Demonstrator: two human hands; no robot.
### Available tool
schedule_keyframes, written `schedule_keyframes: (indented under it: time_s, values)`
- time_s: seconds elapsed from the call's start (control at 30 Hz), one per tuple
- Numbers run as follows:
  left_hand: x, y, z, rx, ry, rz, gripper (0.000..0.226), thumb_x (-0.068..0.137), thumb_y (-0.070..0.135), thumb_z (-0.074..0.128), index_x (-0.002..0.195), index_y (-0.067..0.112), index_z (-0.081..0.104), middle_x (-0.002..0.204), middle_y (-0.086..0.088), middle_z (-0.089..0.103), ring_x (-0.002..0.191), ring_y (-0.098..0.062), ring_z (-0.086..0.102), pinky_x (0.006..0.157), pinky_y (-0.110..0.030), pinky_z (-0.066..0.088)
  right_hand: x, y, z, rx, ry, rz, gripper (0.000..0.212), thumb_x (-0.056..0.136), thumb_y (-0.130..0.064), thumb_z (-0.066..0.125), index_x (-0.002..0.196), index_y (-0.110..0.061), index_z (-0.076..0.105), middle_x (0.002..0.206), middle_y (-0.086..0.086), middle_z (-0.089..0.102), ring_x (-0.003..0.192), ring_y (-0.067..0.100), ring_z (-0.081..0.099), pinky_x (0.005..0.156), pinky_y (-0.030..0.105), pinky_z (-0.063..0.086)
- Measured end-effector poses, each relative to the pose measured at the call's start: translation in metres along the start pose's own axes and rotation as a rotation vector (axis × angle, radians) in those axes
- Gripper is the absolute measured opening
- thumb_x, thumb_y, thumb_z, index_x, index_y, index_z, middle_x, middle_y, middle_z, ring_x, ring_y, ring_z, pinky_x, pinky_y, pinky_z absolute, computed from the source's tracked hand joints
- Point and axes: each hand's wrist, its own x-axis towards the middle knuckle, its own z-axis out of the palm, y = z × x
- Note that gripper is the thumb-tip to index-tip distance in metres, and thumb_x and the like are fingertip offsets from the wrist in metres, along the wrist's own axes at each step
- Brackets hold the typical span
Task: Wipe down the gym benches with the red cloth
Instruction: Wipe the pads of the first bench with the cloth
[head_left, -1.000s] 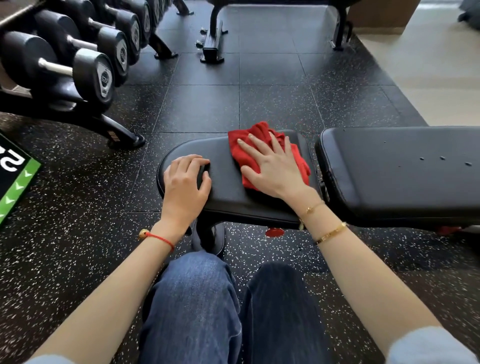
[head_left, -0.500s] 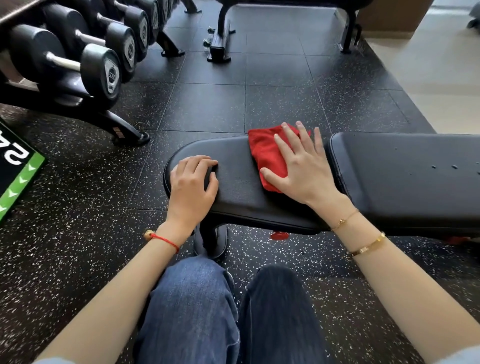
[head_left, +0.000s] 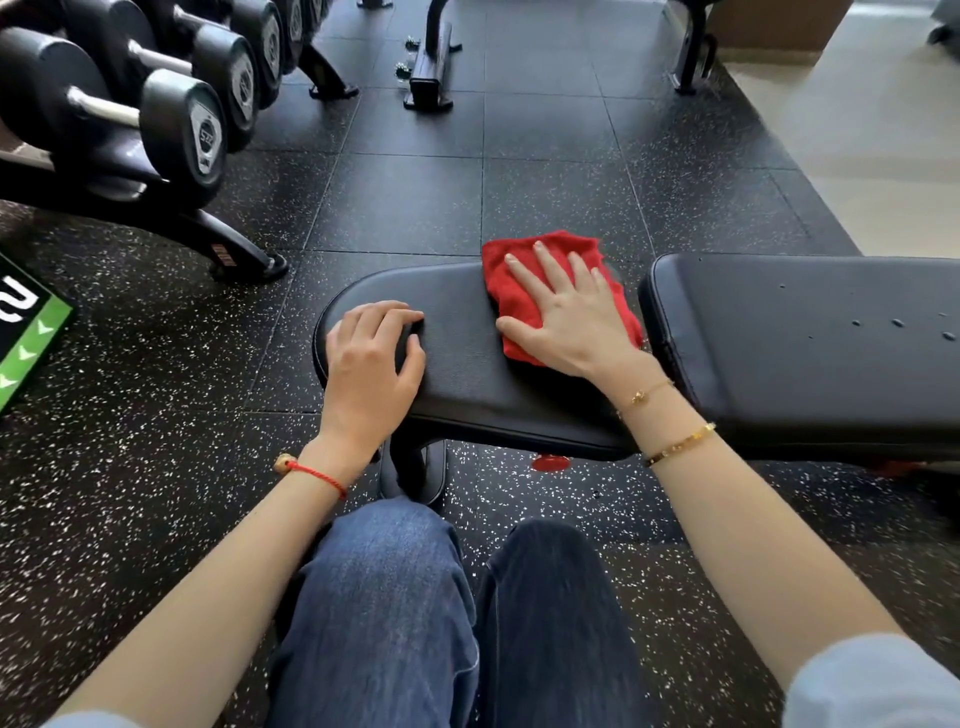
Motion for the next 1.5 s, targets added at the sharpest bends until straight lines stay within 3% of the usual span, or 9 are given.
schedule_keyframes:
  time_s: [0.17,0.33,0.47,0.63,0.73,1.0,1.17,1.3,1.5]
  values:
    - [-0.001,0.002,0.000,-0.002,-0.014,-0.002,0.027,0.093,0.021,0.053,0.115,0.016,0.066,0.123,-0.001,0.064,0.120,-0.025,0.053,0.106,-0.040,0.034,-0.056,0.008,0.011,-0.020,0.056,-0.133,0.066,0.091,-0.053,0.037,0.153,-0.043,0.017,0.164,-0.006,0.011,0.150,0.030,0.010,0.122,0.048,0.005]
    - [0.002,0.004,-0.005,-0.040,-0.076,-0.013,0.027,0.093,0.013,0.059,0.119,0.010,0.067,0.126,-0.006,0.063,0.123,-0.028,0.052,0.110,-0.043,0.037,-0.013,0.049,0.003,0.053,0.050,0.068,0.060,0.099,-0.033,0.036,0.156,-0.024,0.018,0.165,0.004,0.008,0.152,0.023,0.006,0.122,0.041,0.004]
    - [-0.004,0.005,-0.017,-0.071,-0.067,-0.049,0.028,0.090,0.010,0.063,0.118,0.009,0.067,0.125,-0.006,0.063,0.124,-0.027,0.052,0.109,-0.045,0.039,0.026,0.019,0.002,0.011,-0.003,0.065,0.057,0.100,-0.039,0.030,0.155,-0.030,0.016,0.165,0.000,0.008,0.151,0.031,0.008,0.122,0.045,0.006]
    - [-0.023,-0.013,-0.038,-0.077,-0.013,-0.109,0.033,0.088,0.006,0.064,0.121,0.010,0.065,0.126,-0.007,0.063,0.122,-0.028,0.052,0.108,-0.046,0.040,-0.010,-0.059,0.014,0.016,-0.017,-0.219,0.060,0.096,-0.044,0.036,0.153,-0.039,0.019,0.164,-0.003,0.011,0.150,0.033,0.010,0.122,0.046,0.006]
    - [-0.028,-0.024,-0.046,-0.078,-0.004,-0.127,0.032,0.089,0.005,0.063,0.121,0.010,0.065,0.124,-0.007,0.064,0.119,-0.027,0.054,0.107,-0.036,0.039,-0.048,-0.051,0.015,0.049,0.022,-0.303,0.063,0.092,-0.047,0.042,0.151,-0.042,0.024,0.163,-0.008,0.019,0.148,0.030,0.017,0.122,0.045,0.010]
    - [-0.035,-0.033,-0.049,-0.067,-0.065,-0.118,0.028,0.094,0.012,0.061,0.121,0.010,0.066,0.130,-0.006,0.061,0.124,-0.020,0.051,0.111,-0.027,0.034,0.024,-0.033,0.008,-0.011,0.027,-0.032,0.058,0.098,-0.045,0.036,0.154,-0.036,0.020,0.164,-0.003,0.014,0.149,0.033,0.014,0.122,0.045,0.008]
    - [-0.036,-0.032,-0.053,-0.058,-0.083,-0.113,0.029,0.095,0.012,0.060,0.124,0.010,0.065,0.132,-0.006,0.061,0.127,-0.022,0.051,0.111,-0.039,0.040,0.032,-0.104,0.016,0.048,-0.047,-0.227,0.059,0.097,-0.046,0.037,0.153,-0.041,0.020,0.163,-0.008,0.015,0.149,0.035,0.011,0.122,0.046,0.004]
    - [-0.040,-0.030,-0.053,-0.057,-0.076,-0.138,0.029,0.095,0.010,0.060,0.123,0.007,0.064,0.133,-0.009,0.060,0.127,-0.025,0.051,0.110,-0.046,0.041,-0.025,-0.100,0.021,0.063,-0.013,-0.399,0.062,0.090,-0.051,0.038,0.151,-0.045,0.024,0.161,-0.012,0.023,0.148,0.031,0.019,0.122,0.045,0.010]
    - [-0.038,-0.028,-0.054,-0.051,-0.080,-0.148,0.029,0.095,0.012,0.058,0.123,0.010,0.065,0.132,-0.005,0.060,0.127,-0.022,0.051,0.111,-0.047,0.041,-0.010,-0.012,0.005,-0.011,0.066,-0.074,0.059,0.094,-0.050,0.035,0.151,-0.041,0.026,0.162,-0.008,0.022,0.146,0.029,0.021,0.122,0.042,0.010]
